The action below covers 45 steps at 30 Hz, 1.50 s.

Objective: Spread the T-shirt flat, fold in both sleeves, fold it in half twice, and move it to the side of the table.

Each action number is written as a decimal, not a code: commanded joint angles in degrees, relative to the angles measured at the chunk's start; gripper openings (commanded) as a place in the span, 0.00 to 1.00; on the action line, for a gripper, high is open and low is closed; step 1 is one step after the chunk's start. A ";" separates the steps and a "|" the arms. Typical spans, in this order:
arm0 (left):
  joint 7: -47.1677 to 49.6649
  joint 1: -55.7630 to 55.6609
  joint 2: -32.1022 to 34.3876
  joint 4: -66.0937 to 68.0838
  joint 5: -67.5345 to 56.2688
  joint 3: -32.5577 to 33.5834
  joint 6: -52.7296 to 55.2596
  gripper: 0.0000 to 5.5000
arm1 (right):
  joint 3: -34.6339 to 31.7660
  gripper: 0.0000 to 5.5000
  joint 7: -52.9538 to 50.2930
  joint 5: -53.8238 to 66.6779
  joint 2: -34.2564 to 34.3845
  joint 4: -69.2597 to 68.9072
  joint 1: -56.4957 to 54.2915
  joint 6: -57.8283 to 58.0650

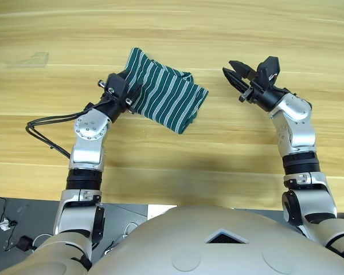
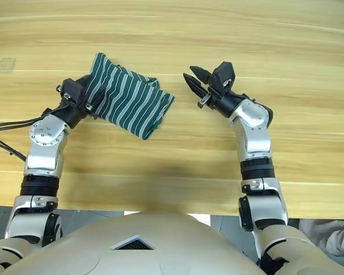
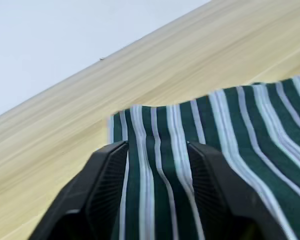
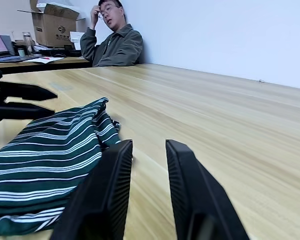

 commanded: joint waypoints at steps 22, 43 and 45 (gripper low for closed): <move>15.69 4.84 -10.45 -23.13 -3.33 8.37 0.17 0.50 | 25.63 0.22 -27.89 -46.44 14.67 59.46 -36.66 -9.60; 14.92 7.53 -11.83 -24.29 -2.89 6.57 1.76 0.50 | -7.40 0.22 -29.88 -19.34 -18.54 52.20 -17.33 -20.12; 14.93 7.08 -12.13 -23.74 -2.41 6.06 1.48 0.50 | -9.04 0.22 -30.75 -17.72 -17.80 47.12 -18.79 -25.80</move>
